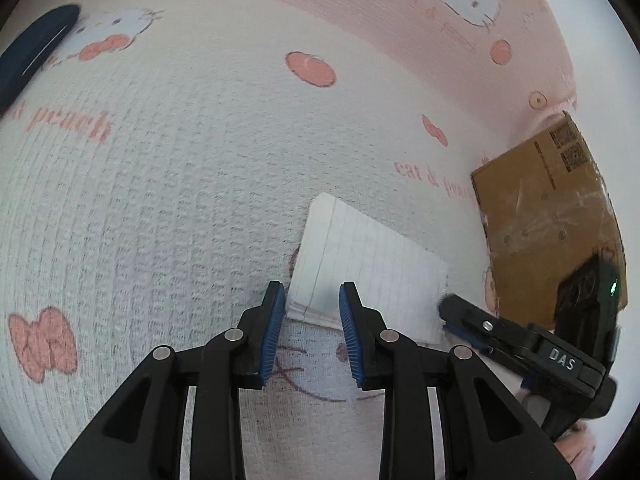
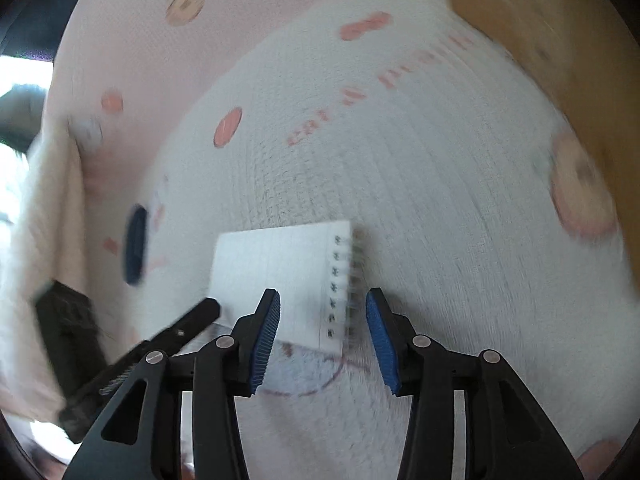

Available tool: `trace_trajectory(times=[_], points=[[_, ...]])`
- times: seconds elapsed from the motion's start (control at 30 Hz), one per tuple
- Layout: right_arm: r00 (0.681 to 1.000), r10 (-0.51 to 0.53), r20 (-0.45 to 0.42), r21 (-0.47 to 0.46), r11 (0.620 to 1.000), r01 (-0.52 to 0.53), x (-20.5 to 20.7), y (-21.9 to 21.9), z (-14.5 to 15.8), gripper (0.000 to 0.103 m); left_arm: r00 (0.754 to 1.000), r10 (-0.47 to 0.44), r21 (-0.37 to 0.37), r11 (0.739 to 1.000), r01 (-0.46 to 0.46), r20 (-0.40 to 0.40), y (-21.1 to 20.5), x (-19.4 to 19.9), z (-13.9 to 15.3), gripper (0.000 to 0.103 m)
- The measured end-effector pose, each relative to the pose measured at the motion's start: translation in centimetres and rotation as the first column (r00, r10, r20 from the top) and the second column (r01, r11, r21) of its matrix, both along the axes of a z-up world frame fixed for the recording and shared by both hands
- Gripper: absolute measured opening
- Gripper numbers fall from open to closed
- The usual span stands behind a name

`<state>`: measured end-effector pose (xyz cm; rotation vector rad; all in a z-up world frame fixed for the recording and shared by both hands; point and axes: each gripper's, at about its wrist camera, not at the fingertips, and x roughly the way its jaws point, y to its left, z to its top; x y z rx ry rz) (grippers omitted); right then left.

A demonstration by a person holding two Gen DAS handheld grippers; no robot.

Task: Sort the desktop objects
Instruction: 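Lower the right gripper onto the white spiral notepad and close on its edge, then lift the notepad with the right gripper and turn it upright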

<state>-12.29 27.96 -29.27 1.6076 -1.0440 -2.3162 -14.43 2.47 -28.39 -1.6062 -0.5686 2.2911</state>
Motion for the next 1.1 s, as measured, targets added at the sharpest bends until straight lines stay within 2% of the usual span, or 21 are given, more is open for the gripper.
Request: trace_trajectory(times=[0.13,0.23,0.37,0.47,0.57,0.67,0.77,0.87,0.97,1.03,1.1], points=[[0.999,-0.047,0.018,-0.062,0.997,0.048,1.7,0.9,-0.2,0.042,0.999,0.033,0.077,0.996,-0.034,0.016,-0.6,0.2,0.0,0.053],[0.999,-0.047,0.016,-0.068,0.997,0.048,2.1,0.4,-0.1,0.043,0.999,0.039,0.118,0.992,-0.040,0.016,-0.8,-0.1,-0.4,0.056],[0.999,-0.044,-0.012,-0.092,0.995,0.043,1.8,-0.2,-0.2,0.056,0.999,0.047,0.172,0.984,-0.049,0.015,-1.0,-0.5,-0.8,0.059],[0.999,-0.032,-0.042,-0.105,0.994,0.028,1.3,-0.4,-0.3,0.058,0.999,0.049,0.233,0.971,-0.053,0.024,-1.4,-0.9,-1.2,0.060],[0.996,-0.037,-0.081,-0.084,0.996,0.030,0.9,-1.0,-0.3,0.058,0.997,0.061,0.290,0.955,-0.069,0.036,-2.0,-1.1,-1.6,0.060],[0.994,-0.007,-0.108,-0.014,1.000,0.005,0.6,-2.0,0.0,0.058,0.994,0.095,0.334,0.936,-0.107,0.052,-2.4,-1.0,-2.0,0.060],[0.993,0.017,-0.120,0.058,0.998,-0.010,0.5,-2.8,0.3,0.054,0.993,0.112,0.312,0.943,-0.116,0.030,-1.9,-0.7,-1.8,0.059],[0.994,0.029,-0.104,0.155,0.988,-0.012,0.4,-3.2,0.5,0.033,0.995,0.099,0.234,0.968,-0.097,0.001,-0.7,-0.6,-1.2,0.059],[0.994,0.033,-0.100,0.175,0.984,-0.015,0.3,-3.3,0.7,0.032,0.995,0.098,0.169,0.981,-0.093,-0.018,0.2,-0.5,-0.8,0.058],[0.995,0.041,-0.096,0.203,0.979,-0.021,0.3,-3.7,1.0,0.032,0.992,0.122,0.133,0.984,-0.118,-0.021,0.3,-0.2,-0.7,0.046],[0.994,0.048,-0.095,0.229,0.973,-0.026,0.1,-4.0,1.2,0.032,0.991,0.135,0.121,0.984,-0.132,-0.019,0.1,0.0,-0.7,0.041]])
